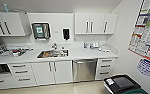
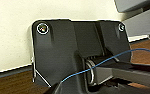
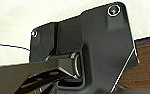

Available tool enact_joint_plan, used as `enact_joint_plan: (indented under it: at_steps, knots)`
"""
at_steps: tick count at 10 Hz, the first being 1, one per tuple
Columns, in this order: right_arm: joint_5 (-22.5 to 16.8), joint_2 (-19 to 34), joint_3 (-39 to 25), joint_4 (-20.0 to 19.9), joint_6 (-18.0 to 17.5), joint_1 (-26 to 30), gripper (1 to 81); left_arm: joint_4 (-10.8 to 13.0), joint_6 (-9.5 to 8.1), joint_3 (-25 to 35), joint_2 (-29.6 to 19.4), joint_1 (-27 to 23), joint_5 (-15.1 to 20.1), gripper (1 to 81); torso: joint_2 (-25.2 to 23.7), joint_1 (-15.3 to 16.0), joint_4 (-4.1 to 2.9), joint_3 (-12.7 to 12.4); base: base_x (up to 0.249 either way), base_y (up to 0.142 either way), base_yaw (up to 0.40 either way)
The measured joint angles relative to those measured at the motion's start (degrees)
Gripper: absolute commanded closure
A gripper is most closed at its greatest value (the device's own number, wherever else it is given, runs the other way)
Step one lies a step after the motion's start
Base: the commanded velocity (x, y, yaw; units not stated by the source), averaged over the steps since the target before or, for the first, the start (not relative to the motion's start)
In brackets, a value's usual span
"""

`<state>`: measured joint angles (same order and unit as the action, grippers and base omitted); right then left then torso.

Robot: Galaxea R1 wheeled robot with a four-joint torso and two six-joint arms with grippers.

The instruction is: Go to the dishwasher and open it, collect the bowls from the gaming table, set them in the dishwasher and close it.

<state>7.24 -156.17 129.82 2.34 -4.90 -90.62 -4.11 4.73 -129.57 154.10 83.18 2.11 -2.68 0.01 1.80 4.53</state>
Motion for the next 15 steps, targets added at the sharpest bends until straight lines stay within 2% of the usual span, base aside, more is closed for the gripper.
enact_joint_plan:
  at_steps: [15]
  knots:
    - [-0.16,0.00,0.06,0.00,0.00,0.00,1.0,0.01,0.00,0.00,0.22,0.00,-0.05,1.0,0.00,-0.01,0.00,0.00,0.086,0.000,0.000]
